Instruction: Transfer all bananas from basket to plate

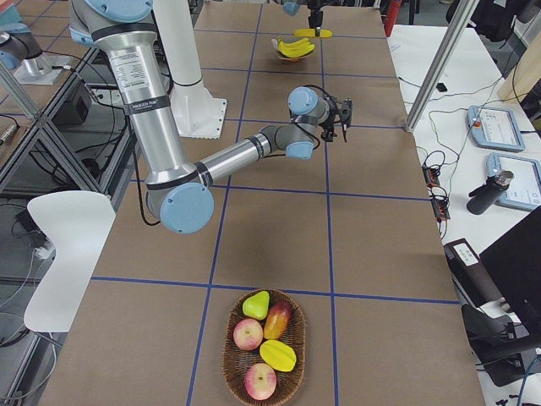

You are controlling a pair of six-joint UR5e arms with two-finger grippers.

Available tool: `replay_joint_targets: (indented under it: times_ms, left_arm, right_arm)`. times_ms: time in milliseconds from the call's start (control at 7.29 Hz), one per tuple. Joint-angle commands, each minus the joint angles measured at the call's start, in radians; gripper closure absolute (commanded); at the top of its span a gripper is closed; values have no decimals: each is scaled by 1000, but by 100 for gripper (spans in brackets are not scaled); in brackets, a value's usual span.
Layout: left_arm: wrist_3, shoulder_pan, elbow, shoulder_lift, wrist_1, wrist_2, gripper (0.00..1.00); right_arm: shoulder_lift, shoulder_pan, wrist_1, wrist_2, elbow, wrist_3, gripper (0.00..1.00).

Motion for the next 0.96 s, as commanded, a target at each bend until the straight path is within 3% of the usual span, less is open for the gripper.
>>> replay_joint_targets:
  times_ms: [0, 137, 412, 549, 823]
  left_arm:
    - [202, -25, 2, 112, 68, 28, 100]
    - [327, -39, -1, 134, 134, 45, 100]
    - [558, -43, -8, 169, 304, 194, 100]
    - [638, -71, -22, 168, 396, 221, 100]
    - [644, -48, -65, 170, 629, 391, 100]
  right_arm:
    - [-56, 70, -116, 6, -4, -193, 0]
    - [-69, 84, -160, 5, -5, -279, 0]
    - [-93, 123, -238, 6, -5, -450, 0]
    - [-93, 136, -278, 9, -1, -476, 0]
    - [-93, 155, -312, 23, -1, -480, 0]
